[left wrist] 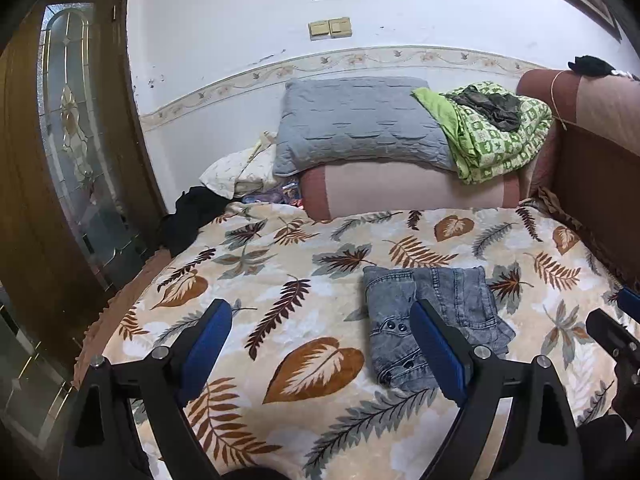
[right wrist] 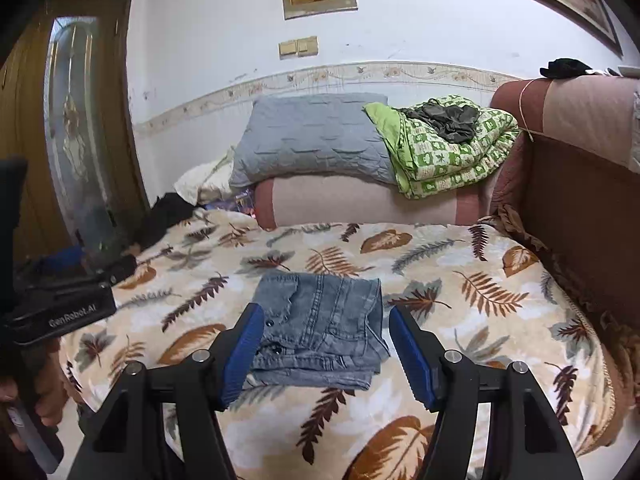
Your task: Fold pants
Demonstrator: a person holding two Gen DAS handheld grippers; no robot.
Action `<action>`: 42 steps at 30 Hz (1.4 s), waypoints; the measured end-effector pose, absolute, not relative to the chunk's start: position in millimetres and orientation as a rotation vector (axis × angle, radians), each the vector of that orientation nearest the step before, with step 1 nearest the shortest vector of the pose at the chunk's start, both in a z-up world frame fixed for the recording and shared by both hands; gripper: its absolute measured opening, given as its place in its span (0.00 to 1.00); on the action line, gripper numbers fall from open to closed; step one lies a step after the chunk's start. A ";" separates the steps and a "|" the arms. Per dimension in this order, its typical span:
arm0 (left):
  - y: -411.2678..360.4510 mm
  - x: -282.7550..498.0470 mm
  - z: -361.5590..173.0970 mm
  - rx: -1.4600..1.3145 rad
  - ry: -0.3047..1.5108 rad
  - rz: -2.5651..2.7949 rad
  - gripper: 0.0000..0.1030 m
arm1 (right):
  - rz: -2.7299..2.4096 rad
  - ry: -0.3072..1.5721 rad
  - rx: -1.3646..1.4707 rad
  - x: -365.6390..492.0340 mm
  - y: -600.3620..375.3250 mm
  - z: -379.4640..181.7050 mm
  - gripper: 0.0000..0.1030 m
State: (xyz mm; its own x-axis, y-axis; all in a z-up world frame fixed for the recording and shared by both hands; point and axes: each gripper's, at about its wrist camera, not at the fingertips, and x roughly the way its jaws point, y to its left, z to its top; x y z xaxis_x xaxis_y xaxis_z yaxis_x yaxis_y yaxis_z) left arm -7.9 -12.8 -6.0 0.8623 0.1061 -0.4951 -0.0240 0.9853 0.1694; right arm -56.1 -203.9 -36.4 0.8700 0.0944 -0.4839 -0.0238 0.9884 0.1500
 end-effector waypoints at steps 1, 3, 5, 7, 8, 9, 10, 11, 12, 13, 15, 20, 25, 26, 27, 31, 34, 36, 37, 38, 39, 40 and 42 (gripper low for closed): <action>-13.1 -8.6 -7.7 0.163 0.527 0.073 0.88 | 0.063 0.529 0.141 -54.2 -202.5 -38.6 0.67; -12.2 -8.5 -11.3 0.168 0.532 0.080 0.88 | 0.060 0.565 0.145 -49.6 -200.4 -44.7 0.67; -10.2 -8.0 -14.2 0.164 0.538 0.083 0.88 | 0.047 0.589 0.141 -45.6 -198.9 -50.5 0.67; -8.3 -7.5 -17.6 0.158 0.545 0.087 0.88 | 0.030 0.612 0.135 -41.7 -198.8 -55.7 0.67; -7.6 -6.8 -19.3 0.157 0.549 0.090 0.88 | 0.025 0.622 0.138 -39.9 -199.5 -58.3 0.67; -7.1 -5.9 -21.5 0.157 0.554 0.091 0.88 | 0.026 0.628 0.140 -39.1 -199.7 -59.3 0.67; -6.7 -5.3 -23.7 0.157 0.558 0.092 0.88 | 0.029 0.636 0.141 -37.7 -199.7 -60.7 0.67; -6.3 -4.8 -24.7 0.158 0.560 0.093 0.88 | 0.025 0.642 0.136 -36.8 -198.8 -61.7 0.67; -6.5 -4.1 -26.9 0.160 0.566 0.093 0.88 | 0.020 0.647 0.130 -36.0 -197.7 -62.8 0.67; -6.2 -3.6 -28.3 0.161 0.569 0.092 0.88 | 0.018 0.653 0.125 -35.0 -196.4 -63.8 0.67; -6.9 -3.5 -31.0 0.165 0.575 0.090 0.88 | 0.020 0.671 0.119 -33.1 -193.8 -66.3 0.67; -5.8 -4.8 -34.6 0.172 0.577 0.086 0.88 | 0.008 0.708 0.113 -29.0 -189.6 -71.4 0.67; -5.7 -5.4 -35.8 0.168 0.584 0.080 0.88 | -0.020 0.723 0.096 -26.9 -188.0 -71.9 0.67; -5.5 -5.8 -35.9 0.168 0.584 0.079 0.88 | -0.024 0.724 0.092 -26.7 -187.8 -71.5 0.67; -6.0 -6.6 -35.8 0.167 0.583 0.077 0.88 | -0.026 0.726 0.089 -26.8 -187.6 -71.1 0.67; -7.9 -9.2 -33.7 0.167 0.574 0.069 0.88 | -0.032 0.717 0.093 -28.0 -188.4 -69.2 0.67; -10.4 -11.3 -31.1 0.171 0.563 0.066 0.88 | -0.044 0.707 0.087 -28.4 -190.0 -67.0 0.67; -11.2 -12.2 -29.4 0.171 0.557 0.064 0.88 | -0.045 0.703 0.092 -29.5 -190.6 -65.2 0.67; -11.4 -12.8 -28.7 0.169 0.554 0.063 0.88 | -0.047 0.701 0.091 -29.7 -190.6 -64.2 0.67; -11.6 -13.4 -27.8 0.170 0.550 0.063 0.88 | -0.051 0.698 0.089 -30.0 -190.5 -63.3 0.67; -12.0 -14.1 -26.9 0.172 0.544 0.065 0.88 | -0.053 0.697 0.087 -30.1 -190.2 -62.8 0.67; -12.2 -14.3 -26.4 0.174 0.540 0.066 0.88 | -0.053 0.696 0.086 -30.3 -190.0 -62.3 0.67; -12.5 -15.8 -24.9 0.176 0.532 0.069 0.88 | -0.051 0.694 0.088 -29.9 -190.2 -61.0 0.67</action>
State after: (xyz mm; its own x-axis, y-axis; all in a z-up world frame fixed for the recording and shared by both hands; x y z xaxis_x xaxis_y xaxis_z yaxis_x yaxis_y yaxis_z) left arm -15.8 -12.5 -24.9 0.8600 0.1109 -0.4982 -0.0195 0.9825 0.1851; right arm -29.9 -190.2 -61.0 0.7676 -0.0175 -0.6407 0.0761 0.9950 0.0640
